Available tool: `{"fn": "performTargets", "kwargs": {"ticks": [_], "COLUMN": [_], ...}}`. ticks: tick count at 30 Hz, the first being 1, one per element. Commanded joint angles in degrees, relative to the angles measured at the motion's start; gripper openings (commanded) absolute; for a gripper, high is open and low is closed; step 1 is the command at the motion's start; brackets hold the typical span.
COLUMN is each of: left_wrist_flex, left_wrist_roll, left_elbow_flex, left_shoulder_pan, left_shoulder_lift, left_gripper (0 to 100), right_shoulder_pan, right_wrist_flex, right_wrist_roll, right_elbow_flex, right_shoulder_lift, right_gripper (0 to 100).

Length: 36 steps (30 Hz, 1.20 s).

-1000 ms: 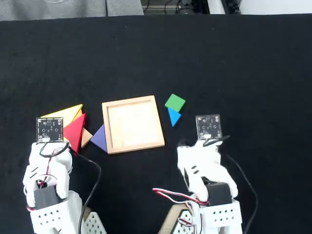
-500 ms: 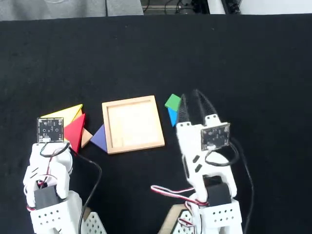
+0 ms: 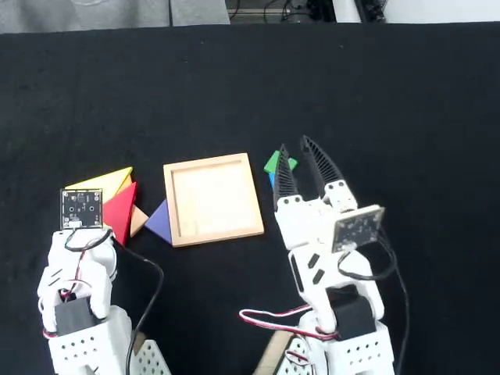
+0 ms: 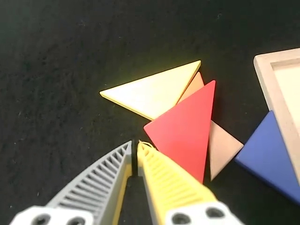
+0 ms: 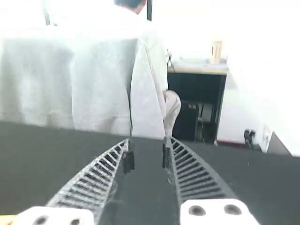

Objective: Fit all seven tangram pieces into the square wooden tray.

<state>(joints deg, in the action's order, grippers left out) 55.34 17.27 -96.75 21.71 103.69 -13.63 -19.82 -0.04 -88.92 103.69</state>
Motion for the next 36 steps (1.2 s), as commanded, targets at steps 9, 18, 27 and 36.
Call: {"fn": "performTargets", "kwargs": {"ticks": [9, 18, 27, 36], "left_wrist_flex": [-2.6, -2.6, -2.4, -3.6], "left_wrist_roll": [-0.8, -0.8, -0.8, 2.1], "left_elbow_flex": [-0.7, -0.7, -0.7, 1.3], "left_shoulder_pan": [-0.7, -0.9, -6.4, -5.8], "left_shoulder_lift": [0.7, 0.7, 0.6, 0.6], "left_gripper": [3, 3, 3, 3], "right_shoulder_pan": [13.9, 14.4, 8.5, 13.1], "right_wrist_flex": [-0.6, 0.3, 5.4, 4.0], "right_wrist_roll": [0.4, 0.4, 0.4, 0.4], "right_elbow_flex": [4.0, 1.7, -7.7, -4.3], "right_shoulder_lift": [4.8, 4.6, 3.8, -8.0], "right_gripper": [12.4, 12.3, 12.1, 12.1]}}
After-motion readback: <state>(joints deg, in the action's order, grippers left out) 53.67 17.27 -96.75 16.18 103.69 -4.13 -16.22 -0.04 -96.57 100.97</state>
